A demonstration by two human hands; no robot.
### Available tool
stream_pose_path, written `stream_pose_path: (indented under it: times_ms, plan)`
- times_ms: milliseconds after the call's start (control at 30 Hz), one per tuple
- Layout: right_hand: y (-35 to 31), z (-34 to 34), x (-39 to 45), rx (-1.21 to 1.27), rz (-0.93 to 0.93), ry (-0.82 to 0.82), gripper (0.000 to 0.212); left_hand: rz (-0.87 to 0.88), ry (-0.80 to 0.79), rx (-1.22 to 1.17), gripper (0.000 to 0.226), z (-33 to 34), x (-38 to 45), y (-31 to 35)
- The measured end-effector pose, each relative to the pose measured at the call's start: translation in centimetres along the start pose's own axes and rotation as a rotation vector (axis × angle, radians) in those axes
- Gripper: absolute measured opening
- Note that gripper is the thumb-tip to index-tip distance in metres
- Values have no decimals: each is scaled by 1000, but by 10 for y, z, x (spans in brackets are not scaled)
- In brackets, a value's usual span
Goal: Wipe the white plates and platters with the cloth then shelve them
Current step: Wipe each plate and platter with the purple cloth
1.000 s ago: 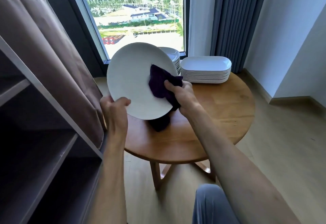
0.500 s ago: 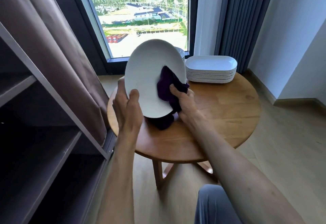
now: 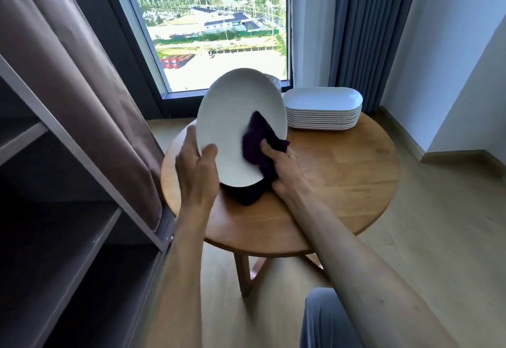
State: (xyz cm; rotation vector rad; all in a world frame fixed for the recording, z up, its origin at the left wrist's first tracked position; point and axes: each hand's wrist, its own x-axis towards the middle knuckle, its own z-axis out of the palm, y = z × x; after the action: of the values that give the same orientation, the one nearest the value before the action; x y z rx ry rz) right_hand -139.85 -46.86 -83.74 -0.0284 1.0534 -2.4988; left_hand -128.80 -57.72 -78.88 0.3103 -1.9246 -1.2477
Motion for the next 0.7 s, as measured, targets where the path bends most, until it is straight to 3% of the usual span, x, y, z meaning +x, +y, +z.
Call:
stream_pose_path:
  times_ms: [100, 167, 233, 400, 500, 533, 600, 700]
  plan:
    - [5, 6, 2, -8, -6, 31, 25, -70, 46, -229, 42, 10, -9, -9]
    - [4, 4, 3, 7, -14, 57, 23, -133, 36, -155, 47, 31, -27, -12]
    - [3, 0, 3, 23, -9, 54, 26, -71, 35, -3, 46, 41, -36, -10]
    - [3, -1, 1, 32, 2, 18, 34, -39, 1, 11, 39, 5, 1, -2]
    - [5, 4, 1, 1, -16, 26, 36, -73, 41, -231, 38, -1, 2, -12]
    - [5, 4, 2, 4, -14, 31, 35, -104, 36, -253, 47, 4, -4, -14]
    - [4, 2, 6, 24, -5, 59, 27, -145, -11, -155, 61, 19, -18, -16]
    - [3, -2, 8, 45, 0, 71, 19, -38, 12, 144, 53, 32, -21, -18]
